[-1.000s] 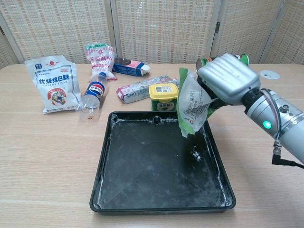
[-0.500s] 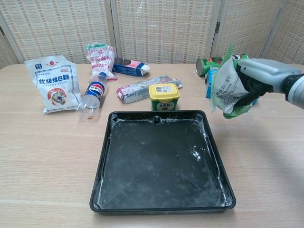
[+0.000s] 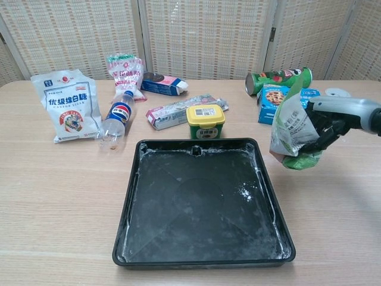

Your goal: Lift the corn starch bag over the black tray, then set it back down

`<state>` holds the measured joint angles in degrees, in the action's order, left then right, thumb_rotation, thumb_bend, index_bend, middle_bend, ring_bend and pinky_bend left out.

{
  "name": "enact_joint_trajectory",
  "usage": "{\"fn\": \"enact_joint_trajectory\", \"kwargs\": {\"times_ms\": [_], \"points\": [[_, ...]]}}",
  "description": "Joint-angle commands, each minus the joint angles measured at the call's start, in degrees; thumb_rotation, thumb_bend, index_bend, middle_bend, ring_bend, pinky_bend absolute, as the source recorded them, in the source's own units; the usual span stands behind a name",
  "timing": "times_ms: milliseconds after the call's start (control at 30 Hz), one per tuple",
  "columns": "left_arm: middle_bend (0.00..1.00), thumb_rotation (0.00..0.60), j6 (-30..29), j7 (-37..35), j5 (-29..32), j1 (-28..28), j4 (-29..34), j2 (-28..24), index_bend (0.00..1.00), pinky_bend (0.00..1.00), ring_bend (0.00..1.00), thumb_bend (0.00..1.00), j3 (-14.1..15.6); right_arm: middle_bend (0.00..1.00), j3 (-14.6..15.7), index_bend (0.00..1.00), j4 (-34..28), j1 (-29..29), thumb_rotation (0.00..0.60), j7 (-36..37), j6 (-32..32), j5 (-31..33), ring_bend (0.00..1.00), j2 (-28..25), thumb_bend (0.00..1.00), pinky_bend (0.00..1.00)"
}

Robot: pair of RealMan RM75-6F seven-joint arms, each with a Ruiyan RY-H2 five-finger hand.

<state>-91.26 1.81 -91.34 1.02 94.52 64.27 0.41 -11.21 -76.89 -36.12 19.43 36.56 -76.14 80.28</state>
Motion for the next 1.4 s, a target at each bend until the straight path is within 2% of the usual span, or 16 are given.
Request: {"fn": "enact_joint_trajectory", "kwargs": {"times_ms": [33, 167, 400, 433, 533, 633, 967, 1200, 1400], "points": [[0.13, 0.600, 0.10, 0.22, 0.01, -0.03, 0.20, 0.01, 0.21, 0.04, 0.15, 0.44, 0.06, 0.58, 2.76, 0.41, 3.73, -1.09, 0.600, 7.81, -0.79, -6.61, 0.70, -0.19, 0.53, 0.59], [0.13, 0.600, 0.12, 0.59, -0.07, -0.12, 0.56, -0.05, 0.21, 0.04, 0.15, 0.44, 0.02, 0.58, 5.32, 0.41, 6.77, -1.84, 0.600, 12.97, 0.52, -10.68, 0.69, 0.76, 0.52, 0.59], [0.13, 0.600, -0.14, 0.86, -0.32, -0.11, 1.05, -0.40, 0.21, 0.04, 0.15, 0.44, 0.03, 0.56, 8.22, 0.40, 10.71, -2.46, 0.600, 16.50, 4.07, -14.16, 0.66, 2.67, 0.52, 0.57], [0.13, 0.600, -0.22, 0.86, -0.32, -0.07, 1.07, -0.44, 0.21, 0.04, 0.15, 0.44, 0.04, 0.53, 8.52, 0.38, 11.00, -2.51, 0.600, 16.79, 4.36, -14.34, 0.63, 2.78, 0.50, 0.55], [0.13, 0.600, -0.42, 0.75, -0.47, 0.04, 1.15, -0.56, 0.21, 0.03, 0.15, 0.44, 0.14, 0.44, 9.37, 0.32, 11.46, -2.75, 0.600, 17.80, 4.94, -14.64, 0.51, 2.84, 0.35, 0.49], [0.13, 0.600, -0.56, 0.65, -0.56, 0.07, 1.19, -0.59, 0.21, 0.03, 0.15, 0.44, 0.13, 0.40, 10.10, 0.30, 11.57, -2.84, 0.600, 18.53, 5.63, -14.81, 0.45, 2.84, 0.28, 0.46], [0.13, 0.600, -1.07, 0.05, -0.85, 0.22, 0.90, -0.69, 0.21, 0.03, 0.15, 0.44, 0.14, 0.32, 11.20, 0.22, 10.53, -2.34, 0.600, 17.70, 8.56, -14.17, 0.40, 1.77, 0.26, 0.43], [0.13, 0.600, -1.36, -0.51, -0.61, 0.30, 0.65, -0.93, 0.21, 0.03, 0.15, 0.44, -0.09, 0.31, 10.54, 0.22, 4.00, 1.25, 0.600, 11.43, 15.27, -12.00, 0.39, -4.24, 0.26, 0.41], [0.13, 0.600, -1.02, -1.16, -0.10, -0.06, -0.21, -0.30, 0.21, 0.03, 0.15, 0.44, -0.57, 0.34, 10.03, 0.22, -7.70, 8.66, 0.600, -2.72, 25.23, -7.18, 0.40, -12.17, 0.25, 0.41]]}}
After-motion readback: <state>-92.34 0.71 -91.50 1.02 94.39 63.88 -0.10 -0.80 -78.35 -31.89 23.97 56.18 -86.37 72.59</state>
